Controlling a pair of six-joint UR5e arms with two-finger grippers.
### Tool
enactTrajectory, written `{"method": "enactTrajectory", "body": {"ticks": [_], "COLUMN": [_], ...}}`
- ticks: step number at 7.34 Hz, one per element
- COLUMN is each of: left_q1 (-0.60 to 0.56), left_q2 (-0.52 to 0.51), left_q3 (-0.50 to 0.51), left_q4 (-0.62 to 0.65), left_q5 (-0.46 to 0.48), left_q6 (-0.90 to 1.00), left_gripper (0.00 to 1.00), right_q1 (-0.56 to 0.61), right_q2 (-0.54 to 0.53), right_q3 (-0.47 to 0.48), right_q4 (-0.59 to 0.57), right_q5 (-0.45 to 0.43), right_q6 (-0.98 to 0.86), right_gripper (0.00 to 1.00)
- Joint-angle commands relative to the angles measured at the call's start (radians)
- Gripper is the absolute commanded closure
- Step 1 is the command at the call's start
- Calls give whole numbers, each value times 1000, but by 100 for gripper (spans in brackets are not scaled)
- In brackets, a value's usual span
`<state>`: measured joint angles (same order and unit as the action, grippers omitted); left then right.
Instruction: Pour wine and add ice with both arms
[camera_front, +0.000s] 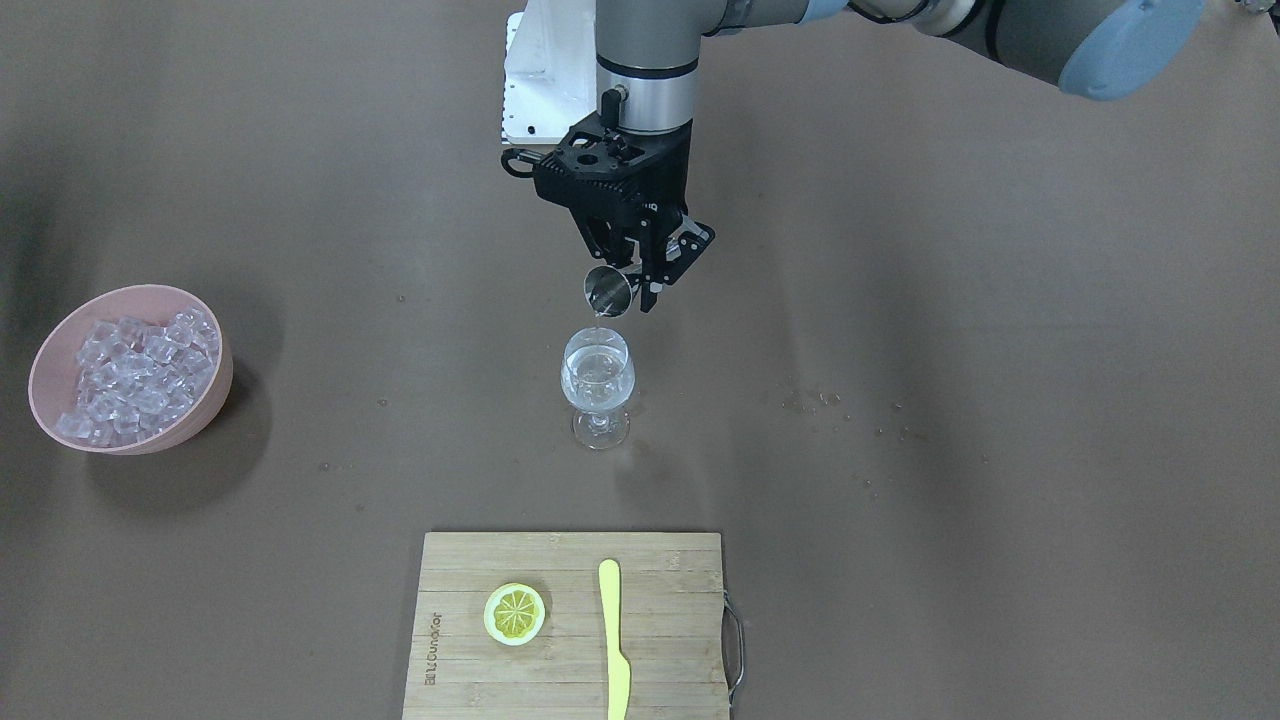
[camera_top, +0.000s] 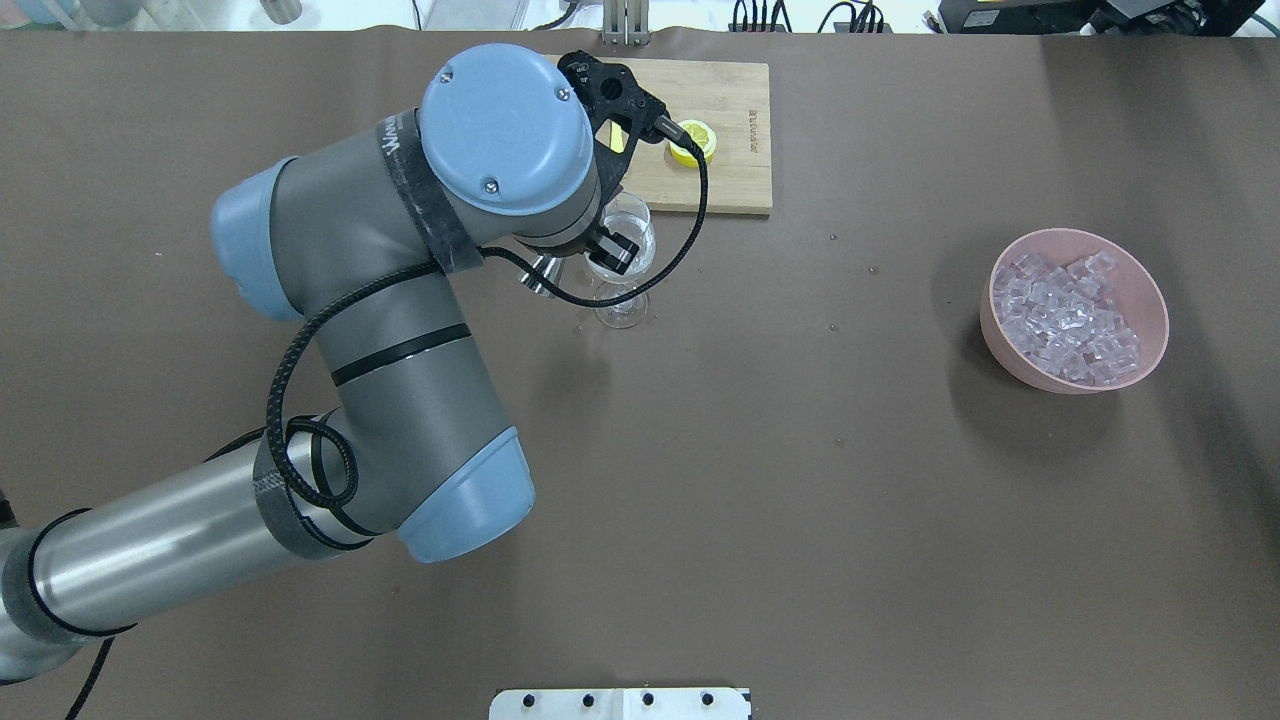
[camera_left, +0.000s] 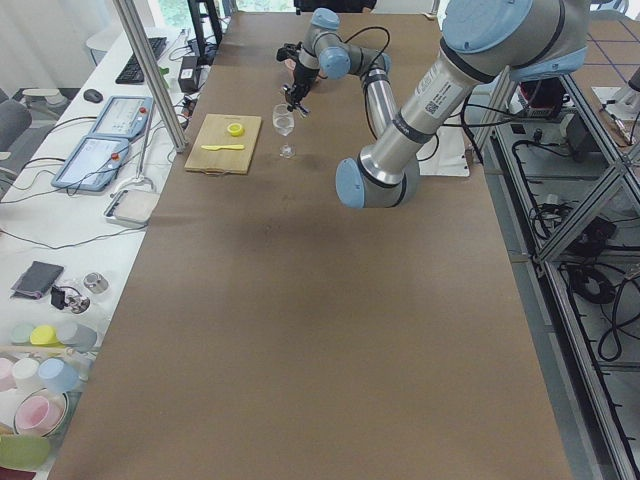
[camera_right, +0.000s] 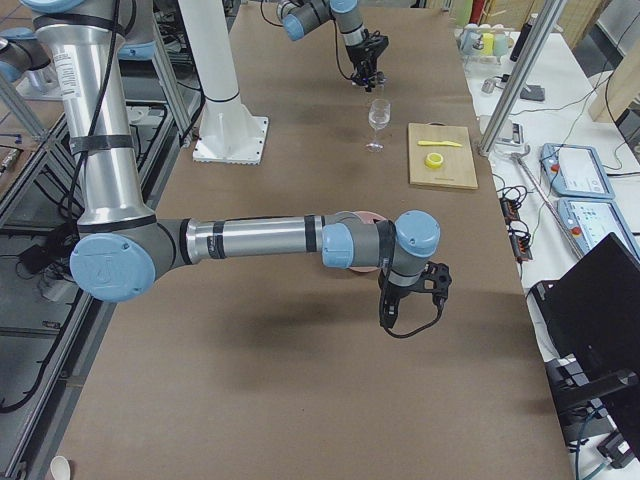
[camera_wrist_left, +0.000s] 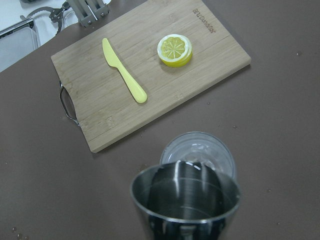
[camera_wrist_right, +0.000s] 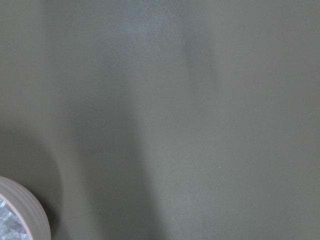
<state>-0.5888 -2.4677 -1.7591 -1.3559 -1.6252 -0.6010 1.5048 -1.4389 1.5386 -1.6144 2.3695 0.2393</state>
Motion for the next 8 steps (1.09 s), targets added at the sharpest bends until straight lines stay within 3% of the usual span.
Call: {"method": "enactTrajectory", "body": {"ticks": [1,8], "left_q1": [-9,-9], "left_q2": [-31,-161], "left_q3": [4,107], "left_q4": [93,331], "left_q5": [-12,-2], "left_q6": [50,217], "left_gripper": [100,100], "right_q1": [0,0], "right_q2": [0,0], "right_q3": [0,15], "right_q4": [1,2], "right_q5": [5,7], "right_q6": [0,0], "right_gripper": [0,0]}}
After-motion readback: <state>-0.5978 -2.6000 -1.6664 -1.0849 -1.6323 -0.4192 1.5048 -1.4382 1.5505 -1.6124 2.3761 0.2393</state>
